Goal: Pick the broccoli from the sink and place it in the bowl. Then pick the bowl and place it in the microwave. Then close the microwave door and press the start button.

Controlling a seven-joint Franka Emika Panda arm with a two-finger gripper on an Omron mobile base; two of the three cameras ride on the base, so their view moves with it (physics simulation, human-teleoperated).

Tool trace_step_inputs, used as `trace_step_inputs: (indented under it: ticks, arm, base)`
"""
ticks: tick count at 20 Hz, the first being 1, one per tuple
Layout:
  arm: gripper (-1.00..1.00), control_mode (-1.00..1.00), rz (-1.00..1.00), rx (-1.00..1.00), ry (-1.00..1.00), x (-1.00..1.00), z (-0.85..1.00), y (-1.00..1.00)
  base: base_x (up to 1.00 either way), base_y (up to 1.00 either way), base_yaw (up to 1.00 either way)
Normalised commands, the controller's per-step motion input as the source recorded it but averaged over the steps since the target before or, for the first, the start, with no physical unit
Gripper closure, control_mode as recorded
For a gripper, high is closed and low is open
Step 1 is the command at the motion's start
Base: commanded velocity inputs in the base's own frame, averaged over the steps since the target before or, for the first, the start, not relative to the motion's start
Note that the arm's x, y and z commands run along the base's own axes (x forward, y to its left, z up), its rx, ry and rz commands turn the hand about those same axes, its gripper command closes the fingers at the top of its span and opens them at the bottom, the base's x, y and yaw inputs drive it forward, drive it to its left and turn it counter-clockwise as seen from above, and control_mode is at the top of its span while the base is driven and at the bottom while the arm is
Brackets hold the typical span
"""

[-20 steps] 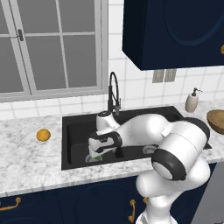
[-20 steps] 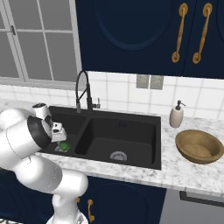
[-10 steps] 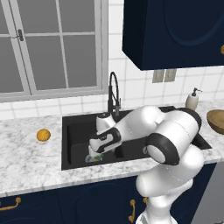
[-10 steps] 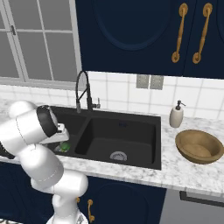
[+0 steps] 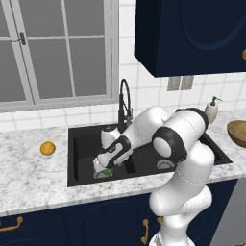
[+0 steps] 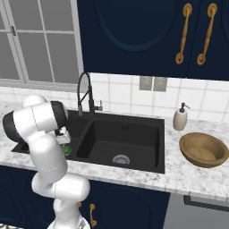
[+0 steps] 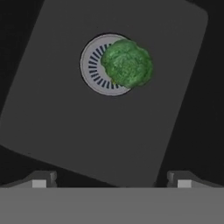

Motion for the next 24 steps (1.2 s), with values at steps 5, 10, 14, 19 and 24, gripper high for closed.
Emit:
trace_step_inputs:
  ticks: [5, 10, 14, 19, 24]
  arm:
    - [-1.00, -1.00, 0.00, 0.00, 0.00, 0.23, -0.20, 0.01]
    - [-1.00, -1.00, 0.00, 0.00, 0.00, 0.20, -0.27, 0.00]
    - [-1.00, -1.00, 0.00, 0.00, 0.00, 0.25, -0.29, 0.00]
    - [-1.00, -1.00, 0.00, 0.00, 0.00, 0.32, -0.20, 0.00]
    - [-1.00, -1.00, 0.00, 0.00, 0.00, 0.31, -0.28, 0.00]
  base:
    - [0.00, 0.00, 0.00]
    - [0.00, 0.00, 0.00]
    - [0.00, 0.00, 0.00]
    - [0.00, 0.00, 0.00]
    - [0.00, 0.00, 0.00]
